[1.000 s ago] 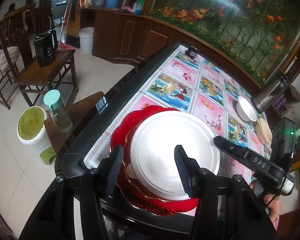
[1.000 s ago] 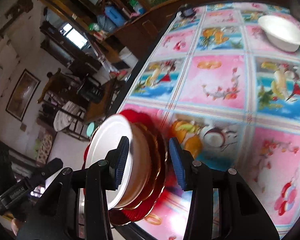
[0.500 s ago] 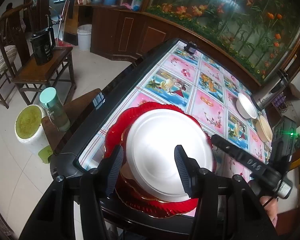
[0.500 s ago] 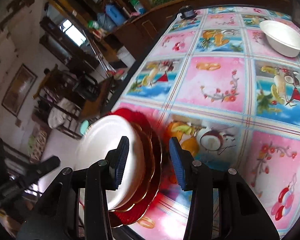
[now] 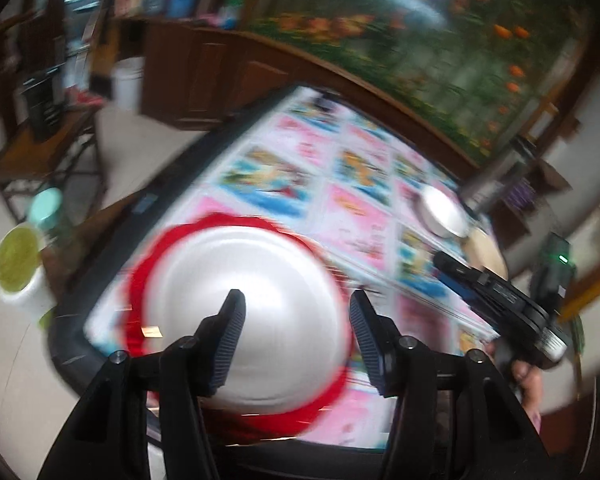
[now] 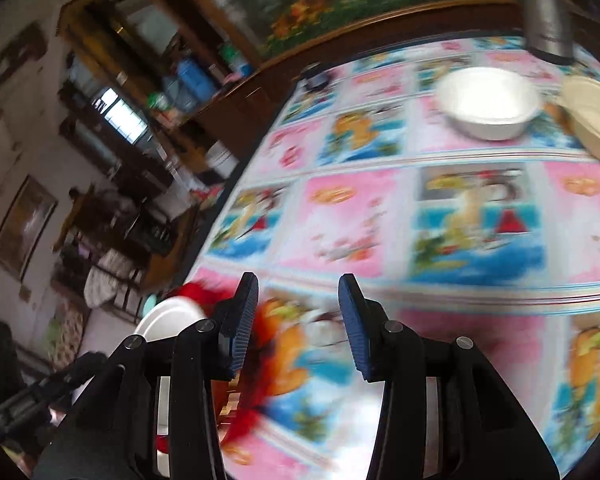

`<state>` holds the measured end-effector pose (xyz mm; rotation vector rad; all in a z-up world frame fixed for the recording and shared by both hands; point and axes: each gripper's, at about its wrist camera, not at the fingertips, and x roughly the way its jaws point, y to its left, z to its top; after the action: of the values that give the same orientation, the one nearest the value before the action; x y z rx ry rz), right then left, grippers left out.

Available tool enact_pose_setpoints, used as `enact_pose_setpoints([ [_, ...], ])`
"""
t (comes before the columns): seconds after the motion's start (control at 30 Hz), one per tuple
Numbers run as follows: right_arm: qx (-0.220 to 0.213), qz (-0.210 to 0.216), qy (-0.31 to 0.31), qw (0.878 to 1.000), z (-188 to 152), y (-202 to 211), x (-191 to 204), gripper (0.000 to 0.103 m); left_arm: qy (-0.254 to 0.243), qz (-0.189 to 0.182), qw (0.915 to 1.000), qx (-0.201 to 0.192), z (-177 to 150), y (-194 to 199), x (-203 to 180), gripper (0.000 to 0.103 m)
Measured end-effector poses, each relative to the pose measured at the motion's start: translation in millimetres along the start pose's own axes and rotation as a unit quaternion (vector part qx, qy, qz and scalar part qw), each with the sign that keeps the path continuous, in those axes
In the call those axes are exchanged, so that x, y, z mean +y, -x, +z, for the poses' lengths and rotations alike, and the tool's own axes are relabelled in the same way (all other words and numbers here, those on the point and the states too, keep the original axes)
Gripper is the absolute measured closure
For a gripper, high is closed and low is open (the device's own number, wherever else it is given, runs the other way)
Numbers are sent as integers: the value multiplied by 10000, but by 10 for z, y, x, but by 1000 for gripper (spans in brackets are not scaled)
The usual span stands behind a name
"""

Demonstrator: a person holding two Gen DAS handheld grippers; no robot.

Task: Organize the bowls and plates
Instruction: 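Move the right tool to another white foam plate and grasp its rim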

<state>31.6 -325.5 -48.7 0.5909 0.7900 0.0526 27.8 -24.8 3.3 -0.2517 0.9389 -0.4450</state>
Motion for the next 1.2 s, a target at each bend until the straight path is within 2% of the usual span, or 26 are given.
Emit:
enact_pose_setpoints([
  [0.07, -81, -99, -164, 9998, 37, 103, -206, 61, -332, -247, 9991, 105, -25, -133, -315, 41],
  [0.17, -227, -177, -508, 9983, 113, 276, -566, 61, -610, -402, 9967, 351, -54, -378, -678, 38],
  [0.27, -368, -192, -845, 9956, 242, 412, -891, 61, -613, -578, 9939, 714, -75, -679, -951, 36],
  [0.37, -465, -191, -1156, 9920, 423, 481, -1171, 61, -614, -552, 9906, 1088, -99, -1024, -1164, 36],
  [0.47, -512, -123, -1495, 9874, 628, 460, -1424, 61, -460, -464, 9897, 1272, -32, -1298, -1281, 36],
  [0.57, -535, -10, -1779, 9826, 803, 358, -1574, 61, -407, -367, 9902, 1288, 21, -1461, -1362, 36],
  [0.7, -549, -4, -2136, 9754, 1083, 156, -1752, 61, -569, -317, 9879, 1408, -18, -1632, -1424, 36],
  [0.8, -485, -162, -2272, 9725, 1275, -29, -1809, 61, -566, -292, 9862, 1528, -28, -1700, -1370, 36],
  [0.93, -439, -399, -2325, 9708, 1449, -239, -1848, 61, -618, -107, 9876, 1439, -8, -1727, -1315, 36],
  [1.17, -166, -946, -2383, 9664, 1570, -579, -1929, 62, -534, -54, 9867, 1536, 36, -1808, -1232, 36],
  [1.2, -171, -1095, -2287, 9672, 1571, -590, -1912, 73, -519, -49, 9868, 1536, 41, -1808, -1220, 36],
])
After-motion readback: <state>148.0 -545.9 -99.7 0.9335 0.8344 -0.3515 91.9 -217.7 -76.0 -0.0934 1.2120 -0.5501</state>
